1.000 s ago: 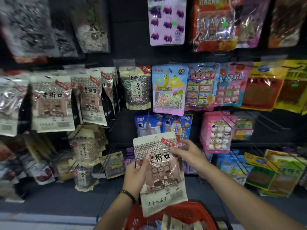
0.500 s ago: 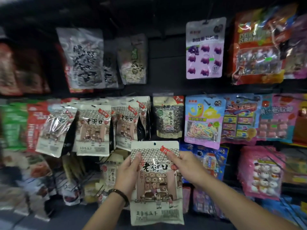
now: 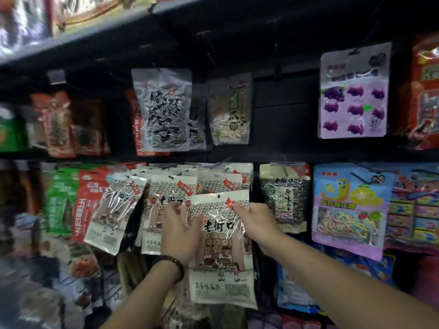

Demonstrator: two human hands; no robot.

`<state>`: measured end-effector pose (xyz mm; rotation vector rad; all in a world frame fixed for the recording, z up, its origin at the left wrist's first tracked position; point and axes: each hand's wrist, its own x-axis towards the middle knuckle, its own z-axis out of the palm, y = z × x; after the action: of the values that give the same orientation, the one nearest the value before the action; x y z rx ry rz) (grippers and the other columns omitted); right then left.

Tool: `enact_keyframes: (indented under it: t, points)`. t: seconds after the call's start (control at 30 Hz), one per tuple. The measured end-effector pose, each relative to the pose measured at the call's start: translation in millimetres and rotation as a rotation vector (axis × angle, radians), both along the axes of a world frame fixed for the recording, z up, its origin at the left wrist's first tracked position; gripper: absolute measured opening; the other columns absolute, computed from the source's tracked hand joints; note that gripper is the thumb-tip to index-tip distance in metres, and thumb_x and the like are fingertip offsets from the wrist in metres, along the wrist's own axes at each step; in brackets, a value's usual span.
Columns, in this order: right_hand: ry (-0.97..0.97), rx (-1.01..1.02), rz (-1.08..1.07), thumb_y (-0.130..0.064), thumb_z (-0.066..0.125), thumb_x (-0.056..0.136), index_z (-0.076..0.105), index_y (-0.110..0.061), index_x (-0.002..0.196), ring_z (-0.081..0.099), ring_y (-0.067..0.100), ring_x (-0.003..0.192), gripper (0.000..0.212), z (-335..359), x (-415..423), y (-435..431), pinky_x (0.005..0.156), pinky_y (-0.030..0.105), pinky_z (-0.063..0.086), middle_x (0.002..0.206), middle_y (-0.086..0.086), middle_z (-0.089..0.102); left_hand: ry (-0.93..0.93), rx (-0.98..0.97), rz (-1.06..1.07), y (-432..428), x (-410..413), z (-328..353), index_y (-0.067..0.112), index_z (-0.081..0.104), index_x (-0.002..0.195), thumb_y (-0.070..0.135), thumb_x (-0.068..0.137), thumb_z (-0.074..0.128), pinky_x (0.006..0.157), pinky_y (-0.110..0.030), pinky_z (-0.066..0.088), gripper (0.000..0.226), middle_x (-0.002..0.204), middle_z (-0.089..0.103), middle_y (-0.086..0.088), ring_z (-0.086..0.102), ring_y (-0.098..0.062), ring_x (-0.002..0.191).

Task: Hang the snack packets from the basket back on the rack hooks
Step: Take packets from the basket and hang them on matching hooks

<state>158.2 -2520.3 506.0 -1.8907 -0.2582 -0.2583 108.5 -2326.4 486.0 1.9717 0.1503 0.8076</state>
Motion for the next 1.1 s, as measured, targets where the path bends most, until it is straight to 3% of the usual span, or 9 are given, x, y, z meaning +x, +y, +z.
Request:
enact_keyframes:
  t: [0.07,0.17,0.23,0.33,0.43,0.67,0.83,1.0,1.1]
  points:
    - [0.002,0.026,-0.026,-0.048,0.059,0.104,0.042,-0.019,0.073,0.04,0.02,0.064,0.046,8,12,8,0.062,0.036,0.026,0.07,0.004,0.039,-0.095,0.308,0.045,-3,-4,-6,0.031,0.031,0.15,0.051,0.098,0.061,0.11,-0.035,0.044,0.064,0.155,0.029,0.005,0.04,-0.01,0.132]
    - [-0.002,0.028,-0.048,-0.046,0.056,0.106,0.047,-0.014,0.077,0.044,0.019,0.066,0.045,20,25,18,0.061,0.035,0.03,0.073,0.003,0.046,-0.007,0.57,-0.017,-9,-3,-19,0.053,0.019,0.155,0.075,0.095,0.042,0.122,-0.055,0.035,0.068,0.169,0.003,0.012,0.011,-0.023,0.158]
    - [-0.011,0.021,-0.05,-0.049,0.056,0.106,0.052,-0.013,0.081,0.061,0.027,0.074,0.044,23,31,25,0.064,0.035,0.038,0.08,0.008,0.057,0.066,0.663,-0.032,-10,4,-27,0.062,0.005,0.156,0.088,0.09,0.03,0.126,-0.061,0.02,0.074,0.172,-0.016,0.011,-0.015,-0.025,0.161]
    - [-0.033,0.051,-0.068,-0.052,0.057,0.104,0.054,-0.013,0.081,0.072,0.034,0.087,0.045,25,38,31,0.07,0.04,0.049,0.087,0.016,0.068,0.12,0.681,-0.04,-16,13,-32,0.07,-0.009,0.151,0.092,0.086,0.029,0.127,-0.066,0.006,0.078,0.169,-0.034,0.006,-0.035,-0.029,0.155]
    - [-0.061,0.062,-0.1,-0.049,0.057,0.105,0.053,-0.012,0.078,0.066,0.024,0.074,0.046,29,40,33,0.066,0.036,0.044,0.076,0.005,0.062,0.119,0.668,-0.023,-16,20,-29,0.073,-0.013,0.148,0.092,0.084,0.033,0.128,-0.064,0.001,0.081,0.168,-0.036,0.004,-0.038,-0.03,0.153]
    - [-0.038,0.105,-0.16,-0.048,0.059,0.103,0.051,-0.015,0.072,0.051,0.02,0.061,0.046,28,53,36,0.061,0.033,0.038,0.067,0.001,0.054,0.1,0.651,-0.026,-19,28,-28,0.075,-0.012,0.147,0.091,0.085,0.033,0.128,-0.065,0.0,0.078,0.169,-0.033,0.003,-0.04,-0.028,0.152]
    - [-0.038,0.054,-0.208,-0.048,0.059,0.103,0.05,-0.015,0.071,0.047,0.019,0.06,0.048,30,54,37,0.057,0.034,0.033,0.066,0.0,0.049,0.108,0.652,-0.036,-26,27,-29,0.072,-0.013,0.149,0.091,0.085,0.029,0.122,-0.053,-0.012,0.079,0.168,-0.035,0.004,-0.042,-0.024,0.149]
    - [-0.052,-0.054,-0.225,-0.054,0.054,0.104,0.06,-0.011,0.081,0.065,0.022,0.07,0.05,31,56,36,0.064,0.035,0.05,0.078,0.004,0.068,0.152,0.683,-0.035,-27,37,-33,0.069,-0.017,0.15,0.091,0.086,0.028,0.123,-0.055,-0.012,0.081,0.168,-0.034,0.001,-0.038,-0.027,0.151]
    - [-0.025,-0.112,-0.215,-0.058,0.057,0.102,0.065,-0.009,0.087,0.066,0.021,0.073,0.052,27,56,29,0.057,0.03,0.044,0.085,0.006,0.071,0.22,0.734,-0.021,-29,43,-41,0.068,-0.019,0.15,0.087,0.087,0.035,0.129,-0.06,0.002,0.085,0.172,-0.025,-0.005,-0.021,-0.036,0.159]
